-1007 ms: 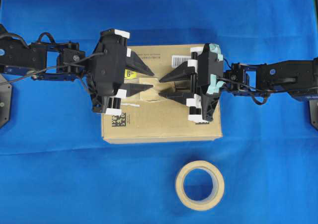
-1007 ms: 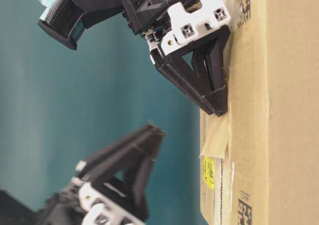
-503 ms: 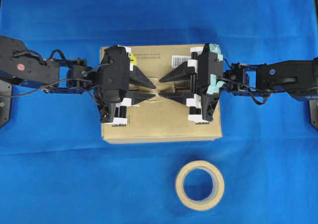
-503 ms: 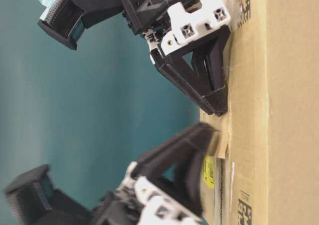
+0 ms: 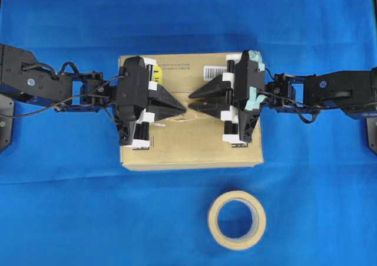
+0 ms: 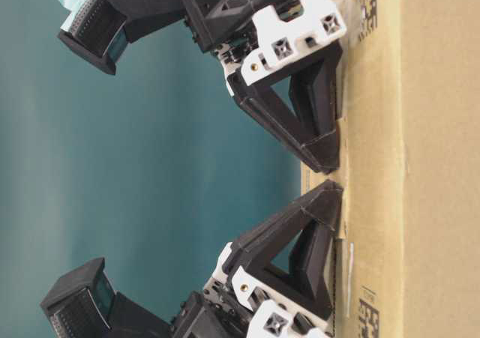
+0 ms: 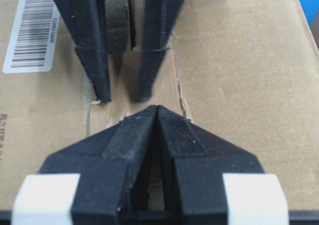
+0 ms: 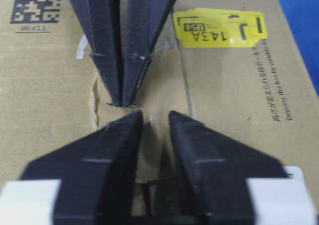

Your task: Apply tape along the seams of the closed cardboard box to seal it securely.

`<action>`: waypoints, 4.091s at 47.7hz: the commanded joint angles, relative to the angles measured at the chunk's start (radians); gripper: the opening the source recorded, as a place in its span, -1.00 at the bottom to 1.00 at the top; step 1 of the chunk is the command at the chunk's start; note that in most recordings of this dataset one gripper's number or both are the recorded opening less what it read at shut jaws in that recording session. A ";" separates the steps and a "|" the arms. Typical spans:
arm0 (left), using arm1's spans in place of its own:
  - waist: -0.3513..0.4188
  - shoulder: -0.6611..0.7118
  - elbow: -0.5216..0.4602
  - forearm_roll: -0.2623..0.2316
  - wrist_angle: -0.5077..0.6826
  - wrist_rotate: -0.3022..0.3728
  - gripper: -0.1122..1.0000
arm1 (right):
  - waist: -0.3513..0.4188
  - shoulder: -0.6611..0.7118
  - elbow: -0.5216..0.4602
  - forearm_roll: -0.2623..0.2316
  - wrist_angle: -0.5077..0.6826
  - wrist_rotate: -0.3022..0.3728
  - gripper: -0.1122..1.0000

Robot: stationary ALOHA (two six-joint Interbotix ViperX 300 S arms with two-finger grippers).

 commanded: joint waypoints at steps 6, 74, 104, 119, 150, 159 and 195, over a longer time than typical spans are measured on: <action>0.015 -0.011 -0.003 0.002 -0.051 0.005 -0.75 | 0.000 -0.006 -0.011 0.002 -0.018 0.000 -0.70; -0.048 -0.121 0.060 0.002 -0.153 0.028 -0.75 | -0.008 -0.120 0.080 0.051 -0.101 -0.023 -0.77; -0.044 0.037 0.025 0.002 -0.184 0.034 -0.75 | 0.038 0.035 -0.008 0.038 -0.106 -0.017 -0.77; -0.044 0.028 0.098 -0.002 -0.183 -0.005 -0.75 | 0.080 0.026 0.034 0.058 -0.097 -0.006 -0.77; -0.106 -0.046 0.137 -0.003 -0.163 -0.072 -0.75 | 0.132 -0.071 0.121 0.095 -0.091 0.005 -0.77; -0.114 -0.196 0.109 -0.003 -0.048 -0.072 -0.75 | 0.124 -0.218 0.133 0.094 -0.037 -0.014 -0.77; -0.032 -0.983 0.368 0.005 0.403 -0.072 -0.75 | 0.049 -1.014 0.380 0.066 0.430 -0.086 -0.77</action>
